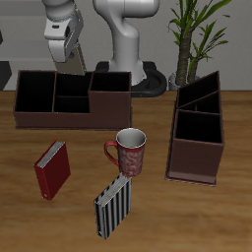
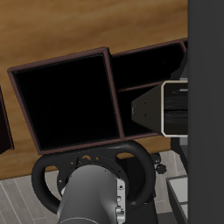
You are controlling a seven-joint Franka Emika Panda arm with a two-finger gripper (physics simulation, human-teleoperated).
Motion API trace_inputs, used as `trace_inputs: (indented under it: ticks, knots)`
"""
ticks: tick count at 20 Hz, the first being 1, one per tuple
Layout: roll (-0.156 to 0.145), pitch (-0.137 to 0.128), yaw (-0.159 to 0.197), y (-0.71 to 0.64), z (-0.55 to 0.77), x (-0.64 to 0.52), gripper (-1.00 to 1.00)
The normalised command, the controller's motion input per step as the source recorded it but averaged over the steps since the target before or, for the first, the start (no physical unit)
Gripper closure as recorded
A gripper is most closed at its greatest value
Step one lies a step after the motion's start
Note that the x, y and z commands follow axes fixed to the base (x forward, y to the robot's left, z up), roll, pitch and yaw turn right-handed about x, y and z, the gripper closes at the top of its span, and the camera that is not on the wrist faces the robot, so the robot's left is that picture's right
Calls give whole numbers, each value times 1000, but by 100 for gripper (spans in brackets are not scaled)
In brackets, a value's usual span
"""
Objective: Place the yellow book into the back desk caddy's back compartment
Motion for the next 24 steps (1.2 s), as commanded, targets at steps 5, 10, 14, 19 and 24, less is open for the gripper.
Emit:
trace_inputs:
  ticks: [5,10,14,19,24]
  knots:
    - [-8,2,-1,4,-18,39,100]
    - [-9,21,1,-15,-141,40,100]
    - [-6,22,-9,-30,-133,49,100]
    - [-4,30,-13,44,-185,45,100]
    - [-2,27,-9,24,-153,38,100]
